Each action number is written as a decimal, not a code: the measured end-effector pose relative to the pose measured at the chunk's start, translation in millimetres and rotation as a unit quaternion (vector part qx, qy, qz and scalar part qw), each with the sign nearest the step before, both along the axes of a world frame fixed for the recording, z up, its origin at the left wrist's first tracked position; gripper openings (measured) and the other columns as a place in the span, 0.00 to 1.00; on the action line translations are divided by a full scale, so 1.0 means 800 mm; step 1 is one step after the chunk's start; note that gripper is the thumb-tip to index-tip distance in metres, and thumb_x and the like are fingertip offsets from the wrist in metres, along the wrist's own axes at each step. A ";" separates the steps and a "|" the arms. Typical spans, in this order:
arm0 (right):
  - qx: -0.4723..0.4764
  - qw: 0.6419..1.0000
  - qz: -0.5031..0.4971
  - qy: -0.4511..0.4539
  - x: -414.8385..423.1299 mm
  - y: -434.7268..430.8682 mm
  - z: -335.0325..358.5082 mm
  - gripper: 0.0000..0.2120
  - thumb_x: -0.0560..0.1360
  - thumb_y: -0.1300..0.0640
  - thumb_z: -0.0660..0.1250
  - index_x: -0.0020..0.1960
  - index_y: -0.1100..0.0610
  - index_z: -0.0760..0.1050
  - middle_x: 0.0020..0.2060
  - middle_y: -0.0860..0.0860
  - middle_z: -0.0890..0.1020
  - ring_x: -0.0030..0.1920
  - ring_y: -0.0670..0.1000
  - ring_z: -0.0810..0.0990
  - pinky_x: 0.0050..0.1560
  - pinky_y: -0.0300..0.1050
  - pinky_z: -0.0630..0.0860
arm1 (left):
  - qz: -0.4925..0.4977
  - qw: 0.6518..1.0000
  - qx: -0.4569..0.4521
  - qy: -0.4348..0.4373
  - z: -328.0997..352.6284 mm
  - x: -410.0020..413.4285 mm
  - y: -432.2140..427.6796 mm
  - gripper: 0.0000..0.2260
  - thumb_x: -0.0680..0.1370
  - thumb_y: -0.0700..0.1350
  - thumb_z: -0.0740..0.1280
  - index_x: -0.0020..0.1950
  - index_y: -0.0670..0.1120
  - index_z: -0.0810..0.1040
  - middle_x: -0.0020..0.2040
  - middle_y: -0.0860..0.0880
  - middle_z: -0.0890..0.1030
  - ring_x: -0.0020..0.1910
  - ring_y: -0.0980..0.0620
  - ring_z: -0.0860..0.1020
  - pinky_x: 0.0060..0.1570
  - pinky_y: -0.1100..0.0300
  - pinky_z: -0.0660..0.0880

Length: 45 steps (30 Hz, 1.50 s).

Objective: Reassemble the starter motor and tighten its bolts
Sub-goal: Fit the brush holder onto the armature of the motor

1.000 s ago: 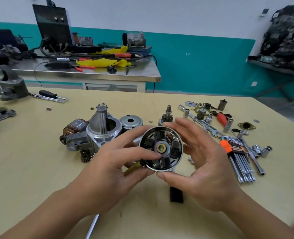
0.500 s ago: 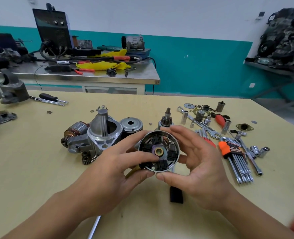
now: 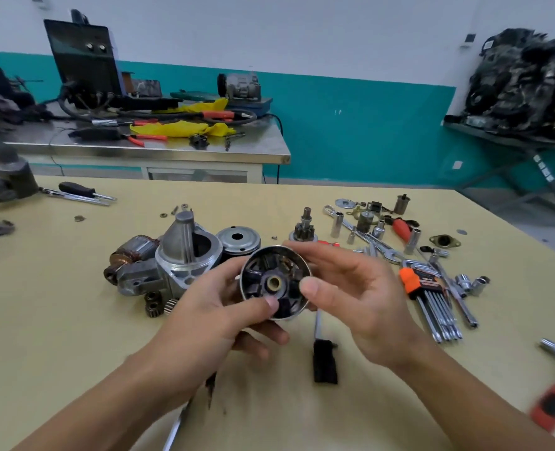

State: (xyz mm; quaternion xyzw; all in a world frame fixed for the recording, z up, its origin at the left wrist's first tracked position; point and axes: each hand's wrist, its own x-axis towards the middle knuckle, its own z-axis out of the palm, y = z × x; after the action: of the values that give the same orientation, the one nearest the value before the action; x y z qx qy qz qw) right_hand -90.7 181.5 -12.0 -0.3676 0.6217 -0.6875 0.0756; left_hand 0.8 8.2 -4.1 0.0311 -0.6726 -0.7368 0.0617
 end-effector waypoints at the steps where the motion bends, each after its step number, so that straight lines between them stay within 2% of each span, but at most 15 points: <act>1: 0.015 1.000 -0.026 0.005 -0.001 -0.001 0.001 0.20 0.70 0.52 0.75 0.61 0.53 0.82 0.53 0.52 0.87 0.55 0.54 0.85 0.50 0.51 0.83 | 0.005 0.999 -0.033 0.009 -0.001 0.000 0.000 0.15 0.77 0.34 0.71 0.59 0.49 0.81 0.47 0.44 0.86 0.35 0.41 0.84 0.28 0.58 0.78; 3: 0.071 0.993 -0.085 0.052 -0.002 -0.002 -0.001 0.13 0.70 0.53 0.75 0.54 0.47 0.84 0.47 0.45 0.88 0.50 0.47 0.86 0.47 0.48 0.84 | 0.003 0.997 -0.082 0.014 -0.004 -0.001 0.000 0.18 0.78 0.33 0.69 0.62 0.52 0.80 0.48 0.47 0.86 0.35 0.42 0.84 0.28 0.57 0.78; 6: 0.102 0.985 -0.108 0.087 0.001 -0.007 -0.005 0.13 0.72 0.61 0.75 0.51 0.44 0.85 0.44 0.40 0.87 0.46 0.43 0.86 0.45 0.41 0.83 | -0.023 0.994 -0.106 0.013 -0.009 -0.001 -0.001 0.20 0.78 0.33 0.70 0.63 0.54 0.80 0.50 0.47 0.85 0.35 0.41 0.83 0.28 0.57 0.77; 12: 0.102 0.979 -0.135 0.113 0.002 -0.009 -0.006 0.13 0.74 0.65 0.71 0.50 0.49 0.86 0.42 0.40 0.87 0.44 0.43 0.87 0.44 0.39 0.83 | -0.024 0.994 -0.106 0.015 -0.011 -0.002 0.001 0.19 0.77 0.33 0.70 0.61 0.54 0.80 0.50 0.47 0.85 0.35 0.40 0.84 0.29 0.57 0.78; 20: 0.092 0.986 -0.131 0.048 0.001 -0.012 -0.009 0.10 0.74 0.68 0.72 0.50 0.56 0.86 0.41 0.46 0.88 0.42 0.46 0.87 0.44 0.40 0.83 | -0.030 0.996 -0.080 0.007 -0.007 0.001 0.000 0.19 0.77 0.31 0.70 0.58 0.54 0.83 0.50 0.44 0.85 0.34 0.41 0.83 0.29 0.57 0.78; 23: 0.045 0.992 -0.118 0.002 -0.004 -0.013 -0.005 0.09 0.70 0.68 0.76 0.47 0.57 0.86 0.41 0.49 0.88 0.43 0.50 0.88 0.43 0.41 0.83 | -0.046 0.998 -0.007 -0.037 0.003 0.005 -0.001 0.17 0.75 0.36 0.74 0.58 0.54 0.84 0.53 0.42 0.85 0.37 0.40 0.84 0.30 0.58 0.78; 25: -0.011 0.993 -0.110 -0.036 -0.005 -0.013 0.003 0.11 0.63 0.60 0.80 0.45 0.56 0.85 0.41 0.52 0.88 0.43 0.52 0.88 0.43 0.42 0.83 | -0.114 0.984 0.112 -0.083 0.013 0.008 -0.006 0.17 0.73 0.47 0.76 0.62 0.53 0.83 0.57 0.41 0.84 0.42 0.39 0.85 0.30 0.60 0.79; 27: -0.039 0.993 -0.101 -0.053 -0.004 -0.016 0.015 0.14 0.60 0.51 0.79 0.43 0.54 0.86 0.41 0.53 0.88 0.41 0.53 0.88 0.40 0.42 0.82 | -0.192 0.950 0.221 -0.107 0.024 0.012 -0.017 0.25 0.71 0.55 0.77 0.66 0.49 0.81 0.57 0.40 0.83 0.44 0.40 0.85 0.30 0.60 0.80; 29: -0.047 0.994 -0.083 -0.051 -0.007 -0.019 0.031 0.14 0.64 0.44 0.75 0.42 0.53 0.86 0.40 0.54 0.88 0.39 0.53 0.87 0.36 0.42 0.81 | -0.230 0.928 0.274 -0.103 0.034 0.015 -0.030 0.30 0.69 0.58 0.78 0.67 0.46 0.80 0.54 0.41 0.83 0.42 0.43 0.83 0.29 0.61 0.81; 32: -0.068 0.987 -0.121 -0.075 -0.027 -0.025 0.057 0.17 0.73 0.40 0.68 0.40 0.53 0.84 0.41 0.55 0.87 0.37 0.53 0.86 0.32 0.40 0.79 | -0.197 0.931 0.297 -0.085 0.043 0.018 -0.051 0.32 0.67 0.58 0.80 0.67 0.46 0.80 0.53 0.42 0.80 0.37 0.49 0.77 0.25 0.64 0.77; 36: 0.110 0.972 -0.183 0.093 -0.061 -0.045 0.070 0.02 0.77 0.54 0.71 0.48 0.49 0.83 0.41 0.44 0.87 0.41 0.42 0.85 0.39 0.34 0.80 | -0.114 0.939 0.323 -0.039 0.052 0.019 -0.069 0.29 0.72 0.58 0.70 0.71 0.47 0.76 0.70 0.41 0.77 0.41 0.46 0.83 0.29 0.62 0.80; 39: 0.249 0.933 -0.146 0.213 -0.079 -0.080 0.071 0.16 0.74 0.62 0.72 0.61 0.51 0.80 0.50 0.38 0.83 0.52 0.38 0.81 0.52 0.31 0.77 | -0.055 0.939 0.338 -0.040 0.055 0.015 -0.069 0.25 0.76 0.59 0.63 0.69 0.47 0.79 0.69 0.42 0.78 0.41 0.45 0.84 0.28 0.61 0.80; 41: 0.337 0.906 -0.098 0.235 -0.088 -0.107 0.071 0.28 0.73 0.65 0.72 0.71 0.52 0.73 0.63 0.45 0.79 0.63 0.45 0.77 0.59 0.39 0.75 | -0.038 0.936 0.348 -0.041 0.056 0.013 -0.067 0.22 0.77 0.56 0.61 0.63 0.47 0.83 0.69 0.43 0.78 0.39 0.46 0.84 0.28 0.61 0.81; 43: 0.442 0.861 -0.058 0.245 -0.100 -0.132 0.068 0.37 0.71 0.61 0.76 0.77 0.52 0.65 0.73 0.50 0.72 0.69 0.53 0.72 0.61 0.43 0.72 | -0.023 0.935 0.352 -0.036 0.056 0.011 -0.067 0.20 0.76 0.55 0.61 0.59 0.47 0.86 0.67 0.43 0.80 0.40 0.45 0.84 0.29 0.61 0.81; 45: 0.523 0.823 -0.025 0.223 -0.110 -0.150 0.065 0.43 0.70 0.56 0.78 0.79 0.52 0.61 0.74 0.52 0.69 0.70 0.56 0.72 0.62 0.47 0.72 | -0.007 0.936 0.352 -0.031 0.055 0.010 -0.069 0.20 0.76 0.55 0.62 0.58 0.46 0.86 0.64 0.41 0.81 0.40 0.44 0.85 0.30 0.60 0.81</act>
State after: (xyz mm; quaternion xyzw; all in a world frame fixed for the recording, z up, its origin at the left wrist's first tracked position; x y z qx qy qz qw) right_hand -178.9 61.2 40.4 -0.4005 0.8967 -0.1605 0.0987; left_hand 9.0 -47.1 39.8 0.0684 -0.3723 -0.9254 0.0208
